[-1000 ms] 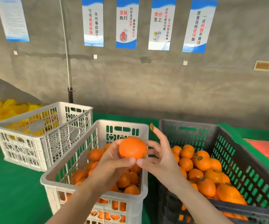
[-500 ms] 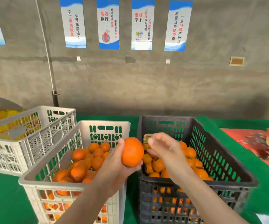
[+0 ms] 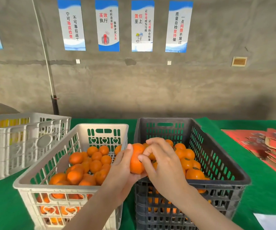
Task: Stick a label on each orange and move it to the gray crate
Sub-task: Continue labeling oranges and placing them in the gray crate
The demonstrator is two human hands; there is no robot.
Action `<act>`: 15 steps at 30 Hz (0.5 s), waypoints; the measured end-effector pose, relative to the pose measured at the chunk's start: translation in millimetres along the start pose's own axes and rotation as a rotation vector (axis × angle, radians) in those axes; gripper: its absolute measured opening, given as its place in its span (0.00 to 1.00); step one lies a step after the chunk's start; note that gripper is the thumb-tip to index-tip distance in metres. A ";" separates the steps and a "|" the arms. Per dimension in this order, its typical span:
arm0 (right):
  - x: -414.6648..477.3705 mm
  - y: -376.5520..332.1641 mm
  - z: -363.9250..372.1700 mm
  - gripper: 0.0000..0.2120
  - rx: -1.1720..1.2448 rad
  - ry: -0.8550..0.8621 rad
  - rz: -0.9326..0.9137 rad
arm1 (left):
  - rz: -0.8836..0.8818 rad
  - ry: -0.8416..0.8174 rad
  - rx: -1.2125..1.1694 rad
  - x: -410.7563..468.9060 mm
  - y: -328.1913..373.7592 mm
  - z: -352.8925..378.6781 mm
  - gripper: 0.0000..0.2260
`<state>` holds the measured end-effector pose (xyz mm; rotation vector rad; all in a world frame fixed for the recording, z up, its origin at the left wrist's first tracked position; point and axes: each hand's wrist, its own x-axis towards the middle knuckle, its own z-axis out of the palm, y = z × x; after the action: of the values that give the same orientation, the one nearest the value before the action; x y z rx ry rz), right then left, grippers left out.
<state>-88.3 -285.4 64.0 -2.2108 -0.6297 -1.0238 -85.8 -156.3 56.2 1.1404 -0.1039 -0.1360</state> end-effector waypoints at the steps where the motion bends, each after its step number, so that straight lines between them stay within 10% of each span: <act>1: -0.6 -0.6 -0.5 0.12 -0.037 0.049 -0.035 | -0.003 0.011 0.001 0.3 -1.2 0.9 0.24; 15: -21.2 21.9 13.0 0.35 0.269 -0.202 0.142 | -0.067 0.235 -0.072 21.1 -19.3 9.0 0.23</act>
<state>-80.3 -295.0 33.2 -2.0998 -0.6467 -0.6098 -67.3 -175.7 42.7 1.0809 0.1470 -0.0633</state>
